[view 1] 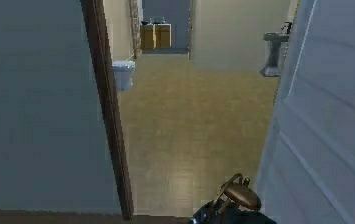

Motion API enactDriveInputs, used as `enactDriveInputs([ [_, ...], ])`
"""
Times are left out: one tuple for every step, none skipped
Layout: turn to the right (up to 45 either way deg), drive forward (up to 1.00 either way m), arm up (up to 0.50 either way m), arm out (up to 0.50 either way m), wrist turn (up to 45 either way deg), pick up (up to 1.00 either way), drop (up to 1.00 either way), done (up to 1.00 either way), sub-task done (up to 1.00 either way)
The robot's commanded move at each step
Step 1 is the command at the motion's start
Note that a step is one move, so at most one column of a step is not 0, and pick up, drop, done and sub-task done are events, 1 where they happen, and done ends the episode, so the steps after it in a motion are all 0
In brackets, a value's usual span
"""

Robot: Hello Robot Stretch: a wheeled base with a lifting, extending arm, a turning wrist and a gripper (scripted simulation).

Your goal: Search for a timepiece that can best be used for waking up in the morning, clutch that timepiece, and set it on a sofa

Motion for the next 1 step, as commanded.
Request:
enactDriveInputs([
  [0.0, 1.00, 0.00, 0.00, 0.0, 0.00, 0.00, 0.00, 0.00],
])
